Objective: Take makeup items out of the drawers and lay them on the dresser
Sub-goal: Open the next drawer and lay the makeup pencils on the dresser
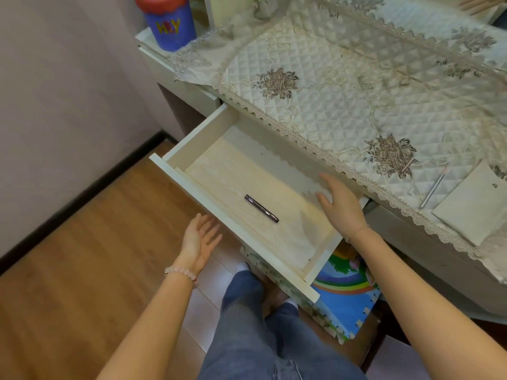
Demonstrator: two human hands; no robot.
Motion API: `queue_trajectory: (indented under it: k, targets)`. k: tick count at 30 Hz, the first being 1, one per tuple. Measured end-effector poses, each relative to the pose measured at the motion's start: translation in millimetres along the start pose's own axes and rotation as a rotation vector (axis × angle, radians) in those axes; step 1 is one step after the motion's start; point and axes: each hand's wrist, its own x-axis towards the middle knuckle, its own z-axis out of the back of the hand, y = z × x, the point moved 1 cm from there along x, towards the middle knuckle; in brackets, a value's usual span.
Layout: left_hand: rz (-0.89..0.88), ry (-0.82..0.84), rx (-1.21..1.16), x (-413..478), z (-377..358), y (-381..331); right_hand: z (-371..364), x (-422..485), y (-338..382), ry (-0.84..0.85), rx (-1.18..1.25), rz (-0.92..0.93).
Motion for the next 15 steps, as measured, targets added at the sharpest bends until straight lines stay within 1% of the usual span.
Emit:
queue_trajectory:
  k: [1, 3, 5, 7, 11, 15]
  targets:
    - [-0.035, -0.001, 0.053, -4.3, -0.8, -4.6, -2.3, -4.9, 1.1, 0.01, -0.009, -0.007]
    - [-0.126, -0.034, 0.235, -13.1, -4.0, -15.8, -7.8, -12.4, 2.7, 0.033, -0.018, -0.02]
    - [-0.27, -0.078, 0.465, -16.4, -4.6, -28.7, -14.5, -17.3, 6.2, 0.054, -0.009, -0.041]
    - [-0.434, -0.074, 0.674, -12.8, -5.3, -45.3, -22.4, -18.8, 10.5, 0.052, 0.006, -0.075]
    - [-0.668, 0.007, 0.973, 6.2, -20.2, -89.7, -45.0, -15.6, 24.1, 0.026, 0.039, -0.148]
    - [-0.813, 0.162, 1.22, 38.7, -40.6, -131.8, -73.9, -7.2, 47.9, 0.015, 0.067, -0.242]
